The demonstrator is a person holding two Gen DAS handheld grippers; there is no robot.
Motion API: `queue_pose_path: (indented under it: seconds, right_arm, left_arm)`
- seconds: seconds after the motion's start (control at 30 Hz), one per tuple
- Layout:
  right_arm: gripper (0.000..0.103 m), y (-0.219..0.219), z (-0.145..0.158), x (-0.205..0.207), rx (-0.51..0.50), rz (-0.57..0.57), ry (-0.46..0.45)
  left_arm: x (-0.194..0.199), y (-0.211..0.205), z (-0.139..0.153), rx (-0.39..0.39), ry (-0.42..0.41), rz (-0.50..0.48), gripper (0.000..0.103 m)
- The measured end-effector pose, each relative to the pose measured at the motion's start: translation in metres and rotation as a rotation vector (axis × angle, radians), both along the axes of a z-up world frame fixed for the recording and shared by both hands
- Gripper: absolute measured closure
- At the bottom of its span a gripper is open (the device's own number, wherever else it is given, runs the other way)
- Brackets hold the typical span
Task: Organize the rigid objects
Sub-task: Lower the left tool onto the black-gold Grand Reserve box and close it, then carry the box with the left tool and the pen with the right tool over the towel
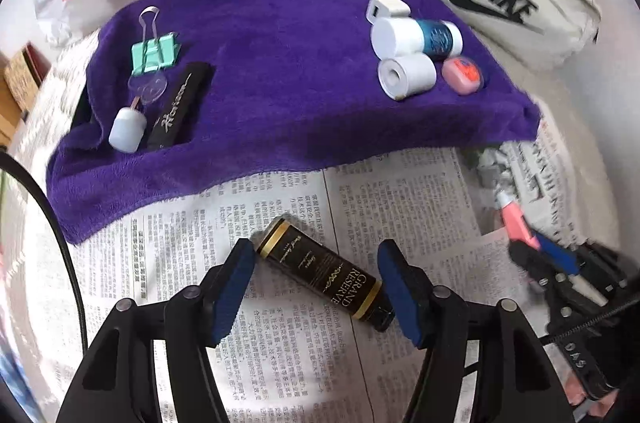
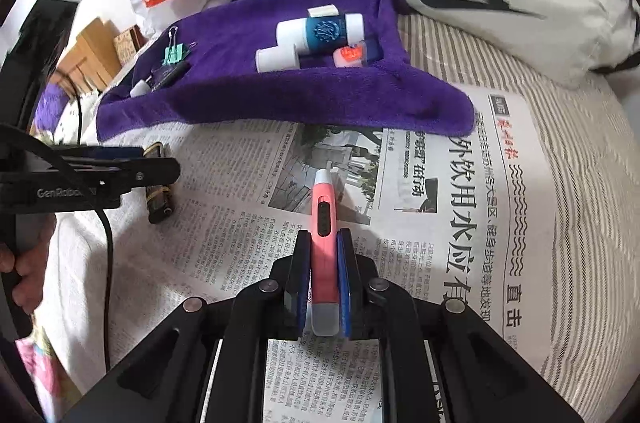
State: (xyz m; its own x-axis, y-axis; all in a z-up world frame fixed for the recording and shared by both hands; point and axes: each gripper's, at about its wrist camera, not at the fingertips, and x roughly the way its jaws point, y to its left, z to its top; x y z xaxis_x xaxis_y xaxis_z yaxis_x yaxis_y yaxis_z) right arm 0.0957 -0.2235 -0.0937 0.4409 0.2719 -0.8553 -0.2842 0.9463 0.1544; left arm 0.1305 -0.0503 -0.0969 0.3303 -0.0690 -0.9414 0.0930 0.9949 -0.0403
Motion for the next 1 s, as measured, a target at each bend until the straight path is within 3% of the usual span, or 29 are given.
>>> queue_pose_path:
  seconds: [0.1, 0.37, 0.53, 0.63, 0.7, 1.0]
  right_arm:
    - [0.090, -0.003, -0.001, -0.002, 0.014, -0.004, -0.008]
    - [0.090, -0.003, -0.002, -0.004, 0.012, -0.010, -0.023]
    - [0.090, -0.003, -0.002, -0.005, 0.006, -0.008, -0.026]
    - [0.090, -0.003, -0.002, -0.005, 0.005, -0.008, -0.027]
    - [0.090, -0.003, -0.002, -0.005, 0.003, -0.006, -0.029]
    - [0.090, -0.002, -0.002, -0.005, -0.001, -0.005, -0.031]
  left_arm:
    - [-0.005, -0.007, -0.002, 0.074, -0.011, -0.046, 0.039]
    - [-0.024, 0.024, -0.001, 0.074, -0.004, -0.007, 0.036]
    - [-0.023, 0.022, -0.004, 0.083, -0.026, -0.006, 0.036]
    - [-0.021, 0.018, -0.003, 0.054, -0.036, -0.008, 0.048]
    - [-0.018, 0.020, 0.000, 0.047, -0.048, -0.014, 0.078]
    - [-0.023, 0.023, 0.002, 0.027, -0.059, -0.028, 0.080]
